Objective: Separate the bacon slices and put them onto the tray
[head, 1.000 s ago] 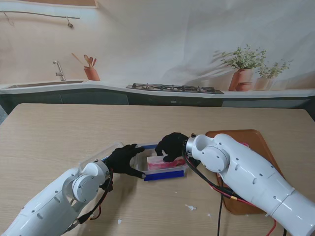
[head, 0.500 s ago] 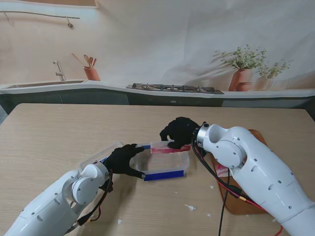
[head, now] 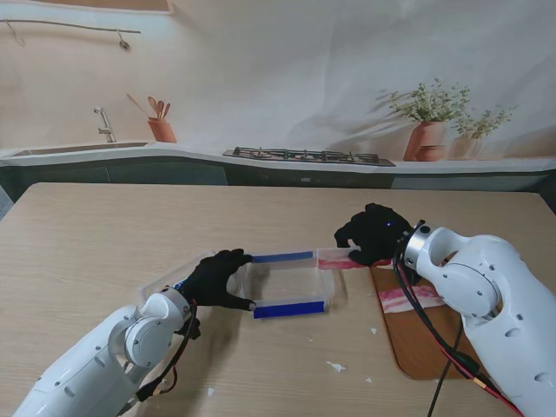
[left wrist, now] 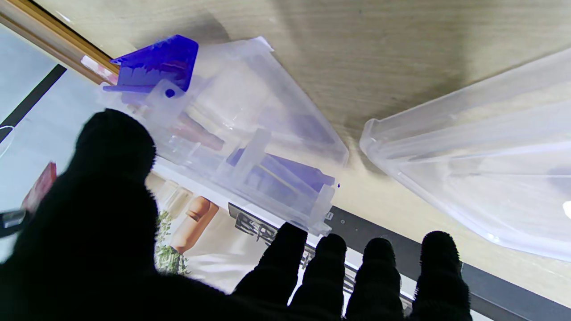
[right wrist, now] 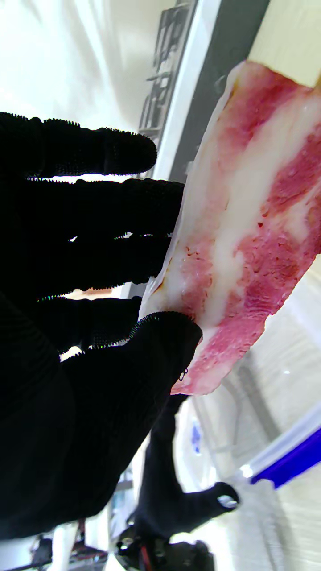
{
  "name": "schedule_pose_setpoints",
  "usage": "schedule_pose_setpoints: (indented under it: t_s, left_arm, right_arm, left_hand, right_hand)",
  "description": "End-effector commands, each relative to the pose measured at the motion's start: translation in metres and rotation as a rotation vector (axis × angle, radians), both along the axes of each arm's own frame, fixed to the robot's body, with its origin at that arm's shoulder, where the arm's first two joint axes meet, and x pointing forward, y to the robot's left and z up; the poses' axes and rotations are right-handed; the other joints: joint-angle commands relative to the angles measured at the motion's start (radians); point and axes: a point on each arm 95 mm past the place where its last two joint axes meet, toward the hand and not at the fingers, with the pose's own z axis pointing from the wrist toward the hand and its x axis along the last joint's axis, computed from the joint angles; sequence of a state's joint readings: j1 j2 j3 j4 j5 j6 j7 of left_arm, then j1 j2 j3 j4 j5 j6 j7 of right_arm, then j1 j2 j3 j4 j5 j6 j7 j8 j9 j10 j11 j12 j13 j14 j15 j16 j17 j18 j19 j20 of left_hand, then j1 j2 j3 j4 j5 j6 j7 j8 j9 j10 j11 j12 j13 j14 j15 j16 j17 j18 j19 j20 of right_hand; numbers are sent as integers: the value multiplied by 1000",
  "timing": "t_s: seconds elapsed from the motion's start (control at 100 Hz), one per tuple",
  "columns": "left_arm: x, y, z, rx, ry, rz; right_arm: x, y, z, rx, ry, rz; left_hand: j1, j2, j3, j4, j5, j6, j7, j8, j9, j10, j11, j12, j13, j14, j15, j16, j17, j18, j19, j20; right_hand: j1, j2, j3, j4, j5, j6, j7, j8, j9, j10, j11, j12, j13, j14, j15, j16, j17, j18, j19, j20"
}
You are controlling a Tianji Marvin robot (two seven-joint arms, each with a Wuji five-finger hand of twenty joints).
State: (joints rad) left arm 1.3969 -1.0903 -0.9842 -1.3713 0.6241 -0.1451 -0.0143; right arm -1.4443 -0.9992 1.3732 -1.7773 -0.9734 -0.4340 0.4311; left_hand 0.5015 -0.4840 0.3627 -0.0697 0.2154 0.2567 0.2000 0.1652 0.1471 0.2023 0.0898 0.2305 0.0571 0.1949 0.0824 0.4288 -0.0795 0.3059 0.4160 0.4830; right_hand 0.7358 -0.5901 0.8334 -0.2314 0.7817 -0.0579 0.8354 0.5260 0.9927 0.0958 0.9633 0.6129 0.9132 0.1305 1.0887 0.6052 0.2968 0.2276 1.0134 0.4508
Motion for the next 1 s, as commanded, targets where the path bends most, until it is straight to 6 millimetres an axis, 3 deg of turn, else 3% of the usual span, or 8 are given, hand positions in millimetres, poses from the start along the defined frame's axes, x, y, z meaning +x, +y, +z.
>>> schedule_pose_setpoints:
  t_s: [0.0, 0.4, 0.72, 0.99]
  left_arm:
    - [0, -4, 4, -13, -11, -11]
    - [-7, -3, 24, -111, -92, 9]
    - [-11, 6, 41, -177, -157, 51]
    - [-13, 10, 47, -197, -183, 75]
  right_arm:
    - [-5, -7, -14, -51, 54, -8]
    - [-16, -49, -38, -205, 226, -113]
    - [-46, -89, -70, -272, 347, -223]
    - [-55, -100, -96, -230, 458, -257]
  left_hand:
    - [12, 21, 31, 5, -21, 17, -6, -9, -17, -51, -22, -2, -33, -23, -19, -8, -8, 8, -22, 14]
    - [-10, 47, -2, -3, -27, 14, -8, -11, -23, -50, -40, 1, -31, -24, -19, -8, -8, 9, -22, 8]
    - [1, 77, -37, 4, -13, 15, -7, -12, -13, -44, -30, -1, -30, -25, -15, -9, -8, 10, -16, 8]
    - [14, 101, -82, 12, -10, 13, -8, -12, -10, -44, -21, -16, -29, -26, -12, -11, -7, 11, 22, 21]
  right_hand:
    - [67, 38, 37, -17, 46, -94, 104, 54, 0, -2, 34, 15, -18, -12, 10, 13, -25, 16, 1, 7]
    - [71, 62, 11, -13, 36, -107, 97, 64, -20, -15, 26, 31, -48, -20, -5, 12, -51, 10, -35, 0]
    - [77, 75, -10, -7, 27, -113, 93, 70, -31, -24, 19, 35, -61, -22, -18, 9, -53, 4, -46, 2]
    - [83, 84, -24, -2, 21, -111, 90, 73, -37, -27, 16, 36, -70, -22, -29, 4, -55, 1, -52, 6]
